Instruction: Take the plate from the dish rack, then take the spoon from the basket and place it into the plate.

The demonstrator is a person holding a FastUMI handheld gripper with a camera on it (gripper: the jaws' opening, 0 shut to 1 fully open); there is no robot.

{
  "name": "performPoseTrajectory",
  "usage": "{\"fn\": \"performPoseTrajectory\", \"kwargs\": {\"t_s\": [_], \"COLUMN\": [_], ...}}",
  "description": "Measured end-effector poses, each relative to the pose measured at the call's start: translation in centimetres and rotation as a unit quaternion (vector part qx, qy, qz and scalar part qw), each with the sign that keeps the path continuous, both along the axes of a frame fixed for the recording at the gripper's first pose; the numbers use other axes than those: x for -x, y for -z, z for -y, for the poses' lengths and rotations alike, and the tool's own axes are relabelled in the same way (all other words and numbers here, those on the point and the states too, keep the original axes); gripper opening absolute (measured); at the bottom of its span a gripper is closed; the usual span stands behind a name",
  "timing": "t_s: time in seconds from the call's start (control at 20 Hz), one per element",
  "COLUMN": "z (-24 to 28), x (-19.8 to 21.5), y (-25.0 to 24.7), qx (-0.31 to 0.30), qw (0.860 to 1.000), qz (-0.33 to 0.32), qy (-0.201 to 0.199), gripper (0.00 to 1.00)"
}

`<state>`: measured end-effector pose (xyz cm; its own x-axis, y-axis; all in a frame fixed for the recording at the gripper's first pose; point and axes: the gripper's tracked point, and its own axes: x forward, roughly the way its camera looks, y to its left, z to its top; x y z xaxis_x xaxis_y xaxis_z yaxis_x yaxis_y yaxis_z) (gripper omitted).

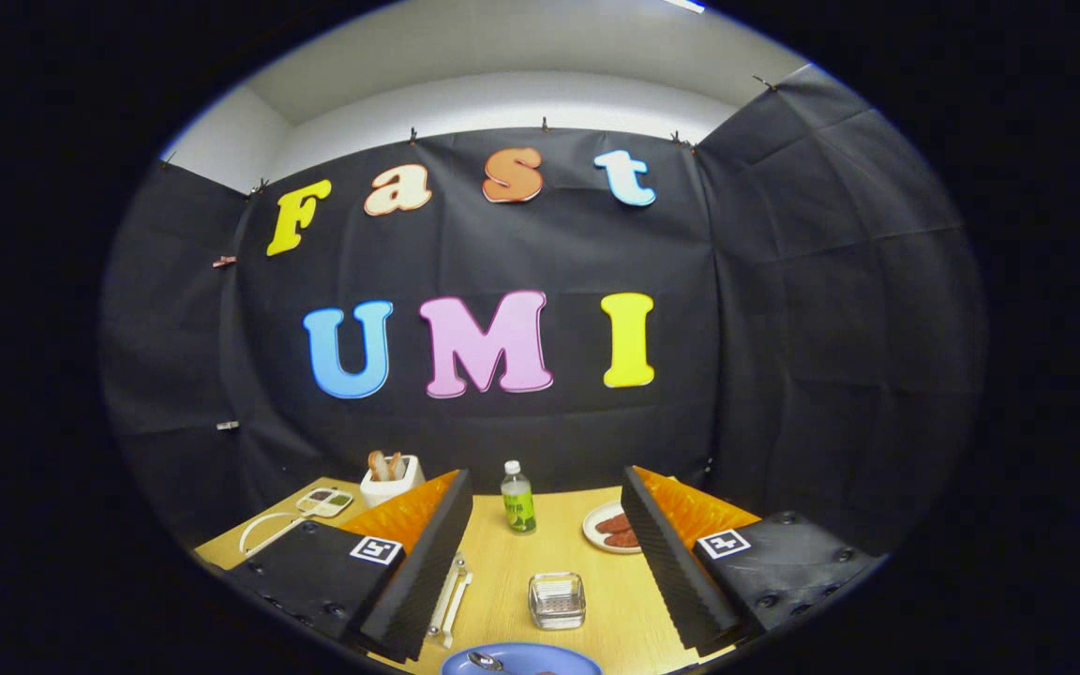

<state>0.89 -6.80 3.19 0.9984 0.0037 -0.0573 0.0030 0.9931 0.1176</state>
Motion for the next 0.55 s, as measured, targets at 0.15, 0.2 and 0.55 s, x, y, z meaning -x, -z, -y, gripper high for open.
{"fn": "performPoseTrajectory", "kwargs": {"t_s": [0.15, 0.2, 0.55], "z": [0.4, 0.7, 0.7], "x": [-0.2, -0.5, -0.1], "y": [-2.2, -2.7, -0.7], "qx": [-0.001, 0.001, 0.019], "qw": [1.000, 0.999, 0.998], "qz": [0.018, 0.023, 0.003], "qy": [0.026, 0.035, 0.068], "gripper": [0.98, 0.98, 0.98]}}
